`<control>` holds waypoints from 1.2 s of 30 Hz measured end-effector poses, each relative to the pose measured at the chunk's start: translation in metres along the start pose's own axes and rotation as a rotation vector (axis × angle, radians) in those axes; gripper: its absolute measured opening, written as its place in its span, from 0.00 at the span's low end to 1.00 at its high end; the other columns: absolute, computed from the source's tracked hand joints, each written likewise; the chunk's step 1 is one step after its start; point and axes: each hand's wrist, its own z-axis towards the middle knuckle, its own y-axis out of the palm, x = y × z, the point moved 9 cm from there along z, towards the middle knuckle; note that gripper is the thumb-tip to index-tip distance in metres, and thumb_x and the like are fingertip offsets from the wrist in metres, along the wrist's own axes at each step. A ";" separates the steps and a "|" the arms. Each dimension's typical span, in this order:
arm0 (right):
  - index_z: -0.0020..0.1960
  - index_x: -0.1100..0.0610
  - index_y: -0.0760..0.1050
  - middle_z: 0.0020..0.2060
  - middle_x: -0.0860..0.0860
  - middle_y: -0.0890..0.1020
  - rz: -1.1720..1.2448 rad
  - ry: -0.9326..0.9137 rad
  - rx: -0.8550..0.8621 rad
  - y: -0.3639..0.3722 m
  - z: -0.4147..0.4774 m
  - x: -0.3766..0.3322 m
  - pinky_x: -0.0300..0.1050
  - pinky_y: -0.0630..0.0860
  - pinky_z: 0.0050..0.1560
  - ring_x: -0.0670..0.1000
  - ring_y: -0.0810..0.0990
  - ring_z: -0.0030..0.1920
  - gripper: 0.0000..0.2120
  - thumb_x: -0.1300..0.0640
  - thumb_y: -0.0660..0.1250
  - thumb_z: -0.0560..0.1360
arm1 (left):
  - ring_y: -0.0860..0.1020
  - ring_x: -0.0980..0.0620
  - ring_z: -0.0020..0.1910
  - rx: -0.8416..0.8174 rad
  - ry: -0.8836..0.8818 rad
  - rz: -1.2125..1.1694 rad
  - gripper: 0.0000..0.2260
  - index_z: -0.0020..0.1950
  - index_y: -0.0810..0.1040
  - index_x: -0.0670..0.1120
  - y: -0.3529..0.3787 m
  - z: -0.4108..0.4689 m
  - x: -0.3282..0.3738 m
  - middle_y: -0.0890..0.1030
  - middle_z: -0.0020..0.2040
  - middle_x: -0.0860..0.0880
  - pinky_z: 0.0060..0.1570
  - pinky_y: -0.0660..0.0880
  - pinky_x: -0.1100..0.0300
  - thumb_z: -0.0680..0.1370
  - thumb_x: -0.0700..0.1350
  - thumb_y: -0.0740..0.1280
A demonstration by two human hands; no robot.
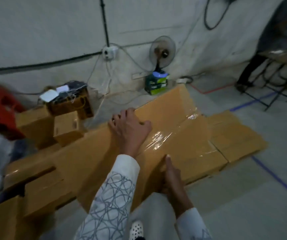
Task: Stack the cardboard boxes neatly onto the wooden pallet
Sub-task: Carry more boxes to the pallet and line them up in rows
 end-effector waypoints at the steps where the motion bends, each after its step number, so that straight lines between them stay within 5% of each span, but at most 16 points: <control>1: 0.73 0.54 0.73 0.61 0.60 0.81 0.127 0.048 -0.037 -0.006 0.002 0.004 0.63 0.84 0.43 0.66 0.82 0.56 0.52 0.16 0.60 0.64 | 0.70 0.43 0.67 -0.018 0.100 0.054 0.27 0.69 0.75 0.51 0.008 0.001 0.034 0.77 0.67 0.48 0.66 0.55 0.48 0.72 0.61 0.68; 4: 0.75 0.53 0.71 0.64 0.62 0.79 0.389 0.131 -0.097 -0.022 0.012 0.003 0.63 0.83 0.35 0.67 0.82 0.55 0.44 0.23 0.63 0.71 | 0.70 0.44 0.66 -0.107 0.325 0.121 0.28 0.70 0.75 0.52 0.047 0.004 0.119 0.77 0.67 0.49 0.67 0.58 0.47 0.72 0.60 0.67; 8: 0.80 0.53 0.64 0.68 0.61 0.77 0.611 0.195 -0.071 -0.048 0.050 -0.007 0.64 0.82 0.33 0.67 0.80 0.58 0.57 0.20 0.68 0.61 | 0.70 0.44 0.65 -0.168 0.513 0.164 0.27 0.69 0.75 0.53 0.101 0.010 0.200 0.77 0.64 0.50 0.68 0.58 0.47 0.71 0.60 0.66; 13: 0.76 0.55 0.67 0.63 0.61 0.79 0.665 0.205 0.116 -0.119 0.074 -0.030 0.60 0.83 0.38 0.65 0.82 0.53 0.39 0.30 0.67 0.75 | 0.69 0.42 0.67 -0.295 0.653 0.146 0.29 0.70 0.74 0.54 0.173 0.006 0.282 0.77 0.66 0.49 0.69 0.58 0.47 0.71 0.61 0.68; 19: 0.82 0.55 0.52 0.68 0.67 0.73 0.726 0.334 0.223 -0.192 0.112 -0.028 0.68 0.82 0.49 0.66 0.78 0.44 0.48 0.29 0.66 0.75 | 0.66 0.40 0.72 -0.470 0.739 0.126 0.31 0.73 0.73 0.53 0.262 -0.023 0.358 0.75 0.71 0.48 0.73 0.56 0.44 0.71 0.59 0.69; 24: 0.82 0.52 0.54 0.72 0.68 0.71 0.826 0.435 0.221 -0.259 0.161 -0.026 0.68 0.81 0.45 0.74 0.77 0.62 0.48 0.28 0.67 0.73 | 0.66 0.39 0.72 -0.572 0.766 0.166 0.32 0.74 0.72 0.53 0.346 -0.054 0.425 0.75 0.70 0.47 0.73 0.55 0.44 0.71 0.58 0.71; 30: 0.82 0.51 0.55 0.77 0.66 0.66 0.876 0.478 0.108 -0.367 0.208 -0.055 0.74 0.75 0.63 0.74 0.71 0.70 0.42 0.31 0.64 0.78 | 0.67 0.39 0.70 -0.597 0.842 0.216 0.31 0.72 0.73 0.52 0.423 -0.093 0.545 0.76 0.69 0.47 0.71 0.56 0.45 0.70 0.58 0.70; 36: 0.83 0.56 0.53 0.77 0.67 0.65 0.932 0.509 0.074 -0.453 0.239 -0.097 0.72 0.74 0.61 0.73 0.70 0.71 0.43 0.31 0.61 0.79 | 0.69 0.40 0.68 -0.618 0.876 0.229 0.29 0.69 0.75 0.52 0.477 -0.109 0.646 0.78 0.65 0.48 0.71 0.56 0.44 0.69 0.58 0.70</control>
